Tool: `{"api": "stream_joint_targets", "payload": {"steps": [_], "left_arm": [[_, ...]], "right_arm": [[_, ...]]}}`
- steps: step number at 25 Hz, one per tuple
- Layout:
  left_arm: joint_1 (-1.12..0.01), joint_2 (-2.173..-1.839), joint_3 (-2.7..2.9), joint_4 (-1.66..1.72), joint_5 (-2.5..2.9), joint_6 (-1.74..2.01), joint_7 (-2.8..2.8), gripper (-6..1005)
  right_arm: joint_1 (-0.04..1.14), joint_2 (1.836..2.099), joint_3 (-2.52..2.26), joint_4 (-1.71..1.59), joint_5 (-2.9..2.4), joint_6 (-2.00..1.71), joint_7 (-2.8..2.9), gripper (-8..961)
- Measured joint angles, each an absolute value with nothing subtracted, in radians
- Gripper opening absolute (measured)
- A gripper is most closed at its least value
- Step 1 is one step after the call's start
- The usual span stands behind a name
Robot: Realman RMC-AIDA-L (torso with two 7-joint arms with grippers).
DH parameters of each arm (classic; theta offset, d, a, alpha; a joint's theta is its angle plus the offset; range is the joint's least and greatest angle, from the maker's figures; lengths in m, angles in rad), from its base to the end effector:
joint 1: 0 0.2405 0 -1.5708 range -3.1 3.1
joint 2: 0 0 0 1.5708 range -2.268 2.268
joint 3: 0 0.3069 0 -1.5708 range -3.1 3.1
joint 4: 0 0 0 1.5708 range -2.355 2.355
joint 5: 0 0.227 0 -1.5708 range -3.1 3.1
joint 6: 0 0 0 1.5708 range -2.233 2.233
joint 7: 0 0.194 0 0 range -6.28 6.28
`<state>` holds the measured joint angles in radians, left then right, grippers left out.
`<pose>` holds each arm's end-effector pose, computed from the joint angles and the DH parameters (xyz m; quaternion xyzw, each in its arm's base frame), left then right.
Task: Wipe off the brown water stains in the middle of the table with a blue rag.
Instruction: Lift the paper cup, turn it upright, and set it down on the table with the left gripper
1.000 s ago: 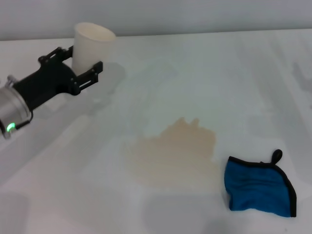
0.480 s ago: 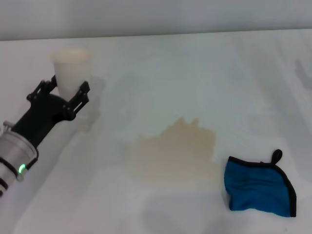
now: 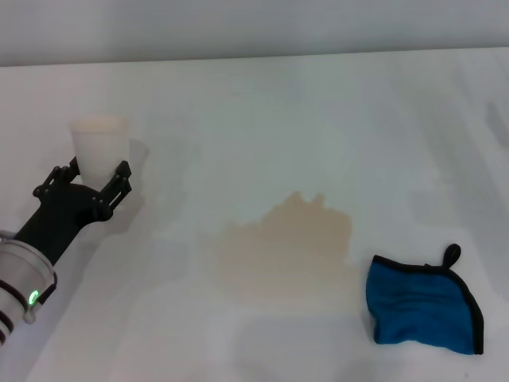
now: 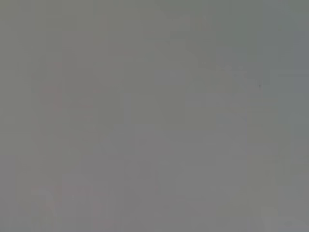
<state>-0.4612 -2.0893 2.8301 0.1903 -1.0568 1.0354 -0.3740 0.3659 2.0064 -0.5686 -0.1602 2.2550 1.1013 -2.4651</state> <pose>-0.3544 0.3792 -0.1414 -0.7865 -0.3123 -0.2884 0.4479 0.4613 0.3889 0.0426 -0.6153 0.3539 0.3298 0.6224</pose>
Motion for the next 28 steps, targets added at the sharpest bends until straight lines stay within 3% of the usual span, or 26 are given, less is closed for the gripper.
{"api": "stream_joint_targets", "payload": {"steps": [28], "left_arm": [[-0.458, -2.089, 2.84, 0.262, -1.048, 0.939, -0.294, 760]], "right_arm": [[0.364, 2.008, -0.57, -0.159, 2.252, 1.104, -2.465, 858]]}}
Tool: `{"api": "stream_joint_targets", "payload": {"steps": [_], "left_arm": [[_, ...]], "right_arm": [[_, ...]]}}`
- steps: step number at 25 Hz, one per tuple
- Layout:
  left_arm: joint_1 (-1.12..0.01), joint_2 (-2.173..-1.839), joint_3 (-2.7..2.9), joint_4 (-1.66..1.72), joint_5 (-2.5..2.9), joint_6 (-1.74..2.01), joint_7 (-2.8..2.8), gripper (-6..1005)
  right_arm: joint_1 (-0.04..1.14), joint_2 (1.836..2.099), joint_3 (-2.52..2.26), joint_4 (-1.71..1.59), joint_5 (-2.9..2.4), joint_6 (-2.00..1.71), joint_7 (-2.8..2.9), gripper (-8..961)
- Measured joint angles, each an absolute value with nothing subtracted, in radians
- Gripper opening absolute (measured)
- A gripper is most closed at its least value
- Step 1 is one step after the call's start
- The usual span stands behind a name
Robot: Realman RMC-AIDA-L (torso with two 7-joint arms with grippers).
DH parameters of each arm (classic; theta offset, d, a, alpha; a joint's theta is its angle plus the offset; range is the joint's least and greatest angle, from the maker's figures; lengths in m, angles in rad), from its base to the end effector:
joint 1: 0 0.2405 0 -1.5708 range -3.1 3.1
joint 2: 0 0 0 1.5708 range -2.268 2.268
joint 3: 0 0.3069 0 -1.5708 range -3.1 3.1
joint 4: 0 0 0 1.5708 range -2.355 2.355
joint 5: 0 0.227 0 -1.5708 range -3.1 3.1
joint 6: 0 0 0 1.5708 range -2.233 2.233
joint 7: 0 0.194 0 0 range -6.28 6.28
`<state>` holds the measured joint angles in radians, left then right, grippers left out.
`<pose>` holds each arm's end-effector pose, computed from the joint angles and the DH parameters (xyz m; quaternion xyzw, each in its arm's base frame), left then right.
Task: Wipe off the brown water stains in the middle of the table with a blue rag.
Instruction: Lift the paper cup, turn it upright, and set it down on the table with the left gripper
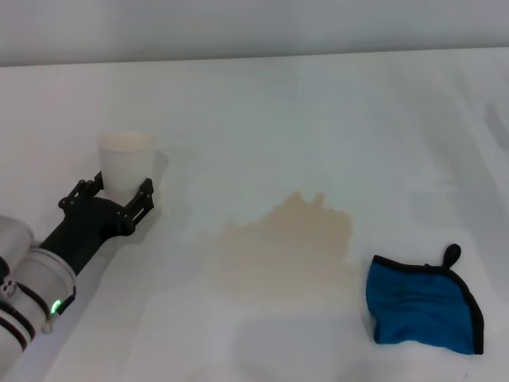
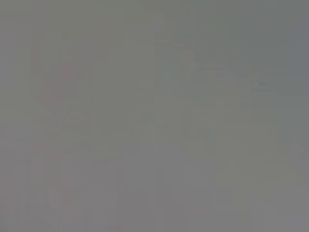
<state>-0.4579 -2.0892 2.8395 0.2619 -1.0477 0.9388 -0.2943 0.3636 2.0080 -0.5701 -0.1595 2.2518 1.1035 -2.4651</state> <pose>-0.3500 0.3712 -0.1660 -0.8079 -0.3119 -0.2535 0.4309 0.4612 0.3877 0.0409 -0.6168 0.3543 0.3294 0.6209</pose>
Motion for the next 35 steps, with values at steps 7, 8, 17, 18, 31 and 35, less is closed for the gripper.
{"api": "stream_joint_targets", "payload": {"steps": [7, 8, 17, 18, 31, 35], "left_arm": [[-0.435, -2.089, 2.837, 0.266, -1.05, 0.938, -0.286, 763], [-0.434, -2.089, 2.837, 0.267, -1.051, 0.938, -0.286, 764], [-0.423, -2.091, 2.838, 0.28, -1.053, 0.947, -0.293, 770], [-0.421, -2.091, 2.838, 0.286, -1.053, 0.946, -0.296, 771], [-0.415, -2.088, 2.838, 0.302, -1.048, 0.965, -0.363, 806], [-0.416, -2.088, 2.839, 0.3, -1.045, 0.961, -0.362, 821]], "right_arm": [[0.362, 2.007, -0.565, -0.159, 2.252, 1.103, -2.465, 858], [0.362, 2.007, -0.565, -0.159, 2.252, 1.103, -2.465, 858], [0.362, 2.005, -0.562, -0.159, 2.252, 1.103, -2.466, 857], [0.362, 2.005, -0.562, -0.159, 2.252, 1.103, -2.466, 857], [0.353, 2.005, -0.56, -0.169, 2.258, 1.106, -2.466, 858], [0.353, 2.005, -0.56, -0.17, 2.258, 1.106, -2.466, 858]]}}
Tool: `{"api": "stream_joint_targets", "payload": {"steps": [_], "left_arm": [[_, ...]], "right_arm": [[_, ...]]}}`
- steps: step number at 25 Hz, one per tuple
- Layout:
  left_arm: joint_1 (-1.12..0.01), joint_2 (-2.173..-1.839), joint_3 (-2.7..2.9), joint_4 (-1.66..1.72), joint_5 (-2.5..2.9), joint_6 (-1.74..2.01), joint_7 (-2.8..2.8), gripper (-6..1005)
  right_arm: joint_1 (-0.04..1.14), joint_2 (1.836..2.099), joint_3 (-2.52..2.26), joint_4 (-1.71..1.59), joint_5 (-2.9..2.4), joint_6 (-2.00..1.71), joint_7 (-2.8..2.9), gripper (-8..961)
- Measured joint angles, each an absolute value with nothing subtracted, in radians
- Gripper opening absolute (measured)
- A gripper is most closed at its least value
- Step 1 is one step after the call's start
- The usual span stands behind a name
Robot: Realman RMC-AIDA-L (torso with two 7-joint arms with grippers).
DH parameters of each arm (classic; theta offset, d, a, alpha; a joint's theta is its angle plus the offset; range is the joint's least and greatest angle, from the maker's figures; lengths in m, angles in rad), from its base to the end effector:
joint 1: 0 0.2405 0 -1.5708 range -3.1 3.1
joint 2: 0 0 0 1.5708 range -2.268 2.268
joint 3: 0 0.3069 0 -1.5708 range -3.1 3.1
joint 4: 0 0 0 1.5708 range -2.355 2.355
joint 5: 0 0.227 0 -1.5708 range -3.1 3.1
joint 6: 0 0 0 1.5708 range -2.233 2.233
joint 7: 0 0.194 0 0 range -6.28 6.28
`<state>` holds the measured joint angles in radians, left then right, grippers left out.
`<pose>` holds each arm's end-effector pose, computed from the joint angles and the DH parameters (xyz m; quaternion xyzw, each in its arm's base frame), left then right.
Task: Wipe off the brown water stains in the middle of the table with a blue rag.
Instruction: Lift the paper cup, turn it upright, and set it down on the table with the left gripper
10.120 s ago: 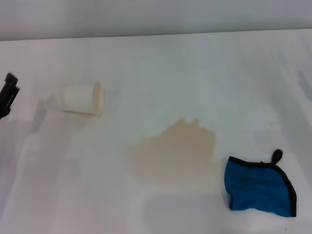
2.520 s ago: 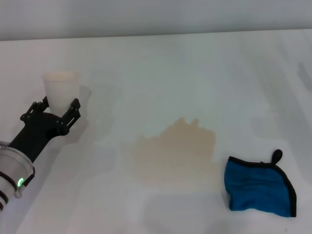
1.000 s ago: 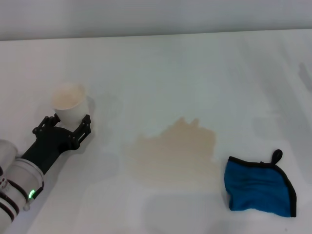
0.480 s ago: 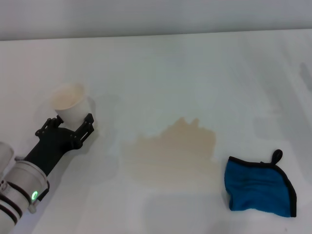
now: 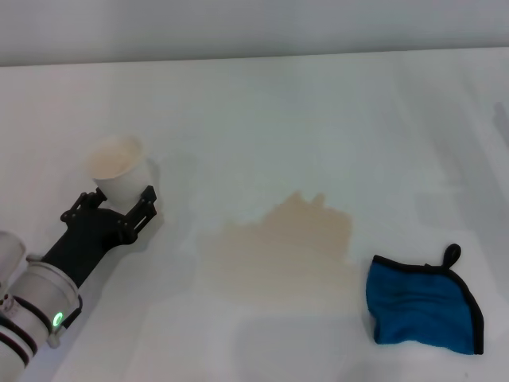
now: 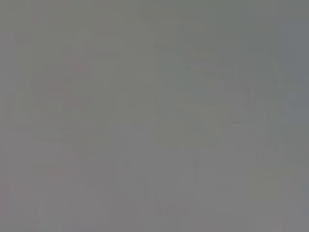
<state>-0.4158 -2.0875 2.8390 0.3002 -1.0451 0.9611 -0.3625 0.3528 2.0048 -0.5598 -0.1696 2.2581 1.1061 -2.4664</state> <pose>-0.3505 0.3557 -0.1696 -0.7880 -0.3544 -0.2825 0.4167 0.4660 0.3840 0.0487 -0.6094 0.3520 0.3284 0.6300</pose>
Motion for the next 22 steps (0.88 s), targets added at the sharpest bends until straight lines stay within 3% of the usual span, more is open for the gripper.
{"api": "stream_joint_targets", "payload": {"steps": [22], "left_arm": [[-0.396, -2.086, 2.837, 0.306, -1.016, 0.972, -0.389, 876]], "right_arm": [[0.352, 2.005, -0.56, -0.181, 2.252, 1.108, -2.466, 858]]}}
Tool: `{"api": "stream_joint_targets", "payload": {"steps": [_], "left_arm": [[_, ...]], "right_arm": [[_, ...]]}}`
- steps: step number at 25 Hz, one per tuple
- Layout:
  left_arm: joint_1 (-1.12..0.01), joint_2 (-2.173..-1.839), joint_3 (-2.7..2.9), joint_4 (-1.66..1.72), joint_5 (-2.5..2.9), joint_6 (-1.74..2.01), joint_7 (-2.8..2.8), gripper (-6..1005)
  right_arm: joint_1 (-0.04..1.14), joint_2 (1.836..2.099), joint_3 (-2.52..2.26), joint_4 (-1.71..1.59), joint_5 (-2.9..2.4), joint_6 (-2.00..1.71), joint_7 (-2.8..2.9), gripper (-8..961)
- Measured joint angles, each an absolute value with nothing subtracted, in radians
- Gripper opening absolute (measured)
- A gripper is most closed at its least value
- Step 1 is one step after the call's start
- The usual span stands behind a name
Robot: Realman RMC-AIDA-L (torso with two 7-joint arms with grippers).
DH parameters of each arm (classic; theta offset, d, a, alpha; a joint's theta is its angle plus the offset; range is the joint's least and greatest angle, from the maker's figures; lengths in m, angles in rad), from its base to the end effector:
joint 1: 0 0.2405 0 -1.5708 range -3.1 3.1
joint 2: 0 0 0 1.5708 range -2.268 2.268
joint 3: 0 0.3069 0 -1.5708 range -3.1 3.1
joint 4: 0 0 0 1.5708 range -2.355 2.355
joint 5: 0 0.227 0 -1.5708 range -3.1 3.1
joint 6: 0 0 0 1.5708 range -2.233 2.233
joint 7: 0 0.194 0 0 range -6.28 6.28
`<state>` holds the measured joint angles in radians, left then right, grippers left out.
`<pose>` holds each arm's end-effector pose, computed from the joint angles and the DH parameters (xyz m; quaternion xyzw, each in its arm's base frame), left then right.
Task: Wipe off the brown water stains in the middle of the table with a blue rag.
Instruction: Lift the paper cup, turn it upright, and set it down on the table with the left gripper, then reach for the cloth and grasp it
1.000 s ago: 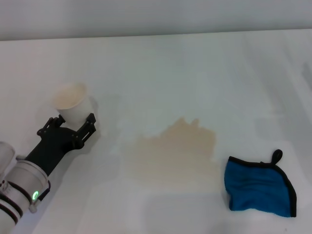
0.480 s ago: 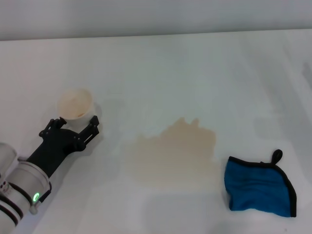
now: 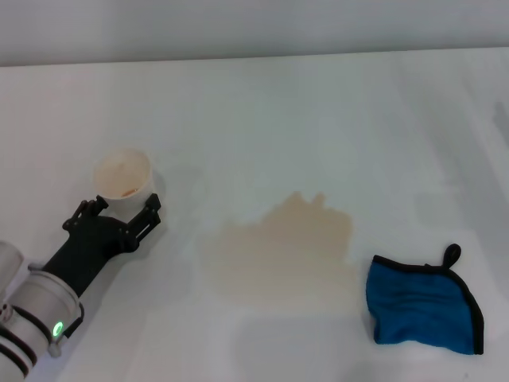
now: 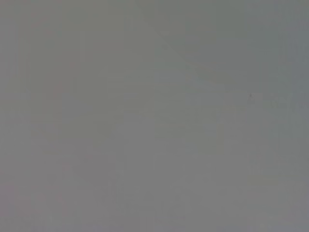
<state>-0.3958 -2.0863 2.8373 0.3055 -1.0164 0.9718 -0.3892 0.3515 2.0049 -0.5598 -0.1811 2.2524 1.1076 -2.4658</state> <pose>-0.3522 0.3470 -0.1717 -0.7871 -0.3630 -0.2876 0.4074 0.4648 0.3849 0.0511 -0.6119 0.3464 0.3279 0.6309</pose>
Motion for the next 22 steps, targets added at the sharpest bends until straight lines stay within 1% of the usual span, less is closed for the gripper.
{"api": "stream_joint_targets", "payload": {"steps": [12, 22], "left_arm": [[-0.335, -2.088, 2.841, 0.319, -1.009, 0.991, -0.39, 877], [-0.33, -2.088, 2.841, 0.32, -1.008, 0.991, -0.393, 877]], "right_arm": [[0.351, 2.005, -0.561, -0.183, 2.252, 1.108, -2.465, 857], [0.346, 2.005, -0.566, -0.195, 2.252, 1.109, -2.465, 858]]}}
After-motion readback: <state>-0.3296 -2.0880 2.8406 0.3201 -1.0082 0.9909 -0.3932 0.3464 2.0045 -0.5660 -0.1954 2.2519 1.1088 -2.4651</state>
